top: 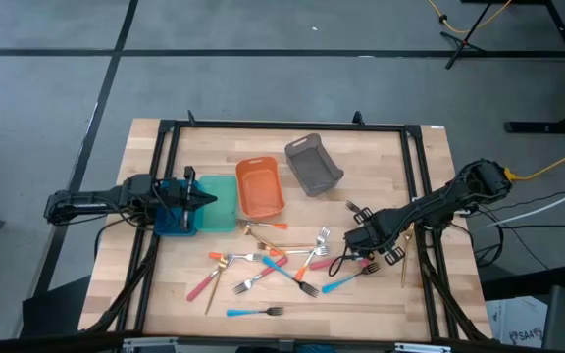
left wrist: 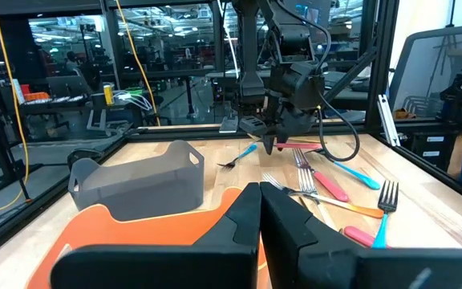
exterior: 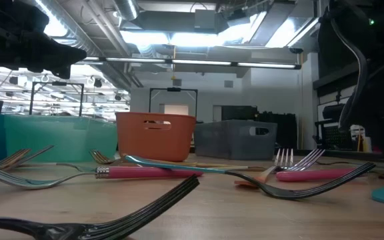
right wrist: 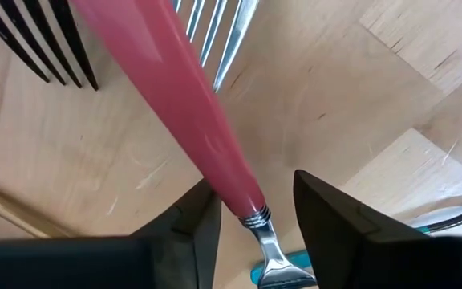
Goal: Sort silverware by color (type)
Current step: Put the pink fork into the orange bin
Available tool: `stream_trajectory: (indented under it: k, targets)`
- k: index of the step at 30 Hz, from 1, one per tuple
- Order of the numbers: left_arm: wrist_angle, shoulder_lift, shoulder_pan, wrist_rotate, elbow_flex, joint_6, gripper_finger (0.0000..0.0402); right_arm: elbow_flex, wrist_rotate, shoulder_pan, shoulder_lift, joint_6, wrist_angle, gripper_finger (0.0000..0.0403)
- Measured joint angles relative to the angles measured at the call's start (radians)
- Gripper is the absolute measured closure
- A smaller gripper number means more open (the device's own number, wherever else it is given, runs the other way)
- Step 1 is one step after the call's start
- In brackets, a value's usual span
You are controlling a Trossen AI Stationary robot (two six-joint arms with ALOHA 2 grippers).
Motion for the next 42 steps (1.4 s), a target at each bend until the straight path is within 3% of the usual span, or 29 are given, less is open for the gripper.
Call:
stream_trajectory:
  k: [9,21,38,42]
  targets:
    - [0.0,0.0,0.0,0.0,0.0,0.0,0.04,0.0,0.0,0.0,0.0,0.0,0.0,0.03]
    - [0.0,0.0,0.0,0.0,0.0,0.0,0.04,0.0,0.0,0.0,0.0,0.0,0.0,0.0389]
    - [0.0,0.0,0.0,0.0,0.0,0.0,0.04,0.0,-0.001,0.0,0.0,0.002,-0.002,0.0392]
    - [0.0,0.0,0.0,0.0,0.0,0.0,0.04,0.0,-0.044,0.0,0.0,0.004,-0.013,0.0389]
